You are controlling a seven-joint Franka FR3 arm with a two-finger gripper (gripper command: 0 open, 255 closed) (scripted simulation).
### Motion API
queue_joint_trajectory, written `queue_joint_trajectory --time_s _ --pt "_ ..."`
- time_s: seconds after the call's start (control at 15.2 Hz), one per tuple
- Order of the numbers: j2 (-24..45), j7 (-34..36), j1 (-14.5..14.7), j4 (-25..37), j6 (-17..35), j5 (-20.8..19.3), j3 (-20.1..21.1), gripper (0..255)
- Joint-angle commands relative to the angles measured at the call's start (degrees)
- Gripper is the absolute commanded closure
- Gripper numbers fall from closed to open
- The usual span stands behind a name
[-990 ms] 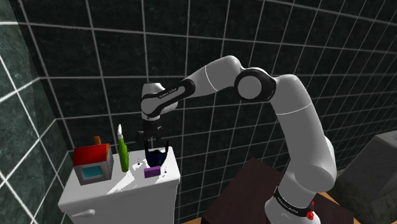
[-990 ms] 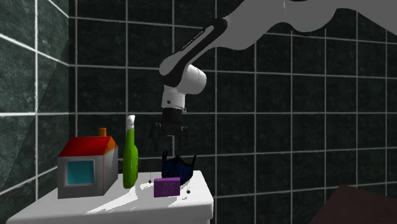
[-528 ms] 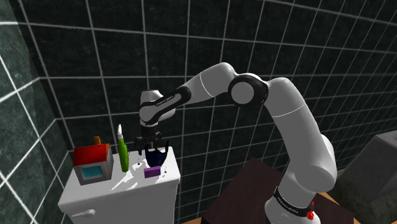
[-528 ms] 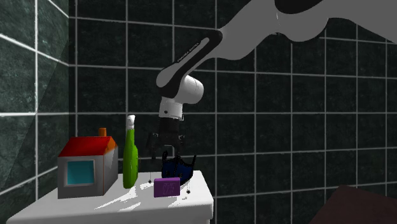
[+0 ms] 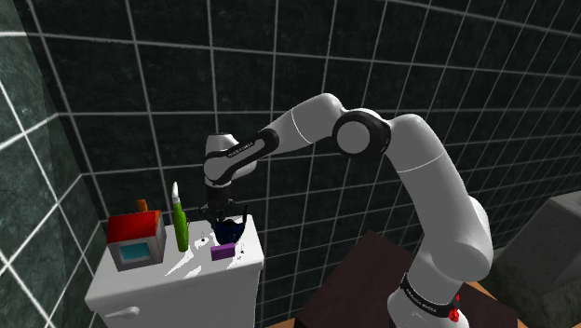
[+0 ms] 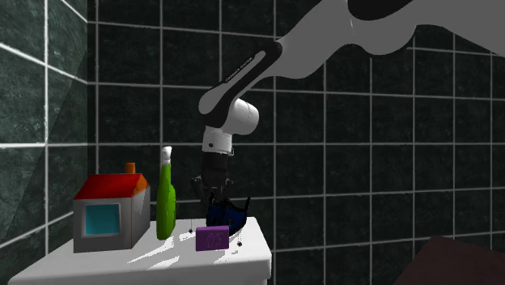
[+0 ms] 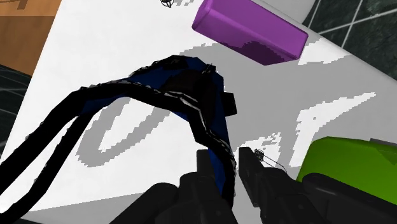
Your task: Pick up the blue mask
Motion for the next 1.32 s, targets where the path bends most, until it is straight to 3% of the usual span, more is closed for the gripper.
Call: queue_joint_trajectory --time_s 0.0,1.25 --pt "0.0 0.0 0.0 0.0 0.0 0.0 0.0 255" --pt "-6.3 1.0 -0.5 1.6 -7.8 0.5 0.5 255"
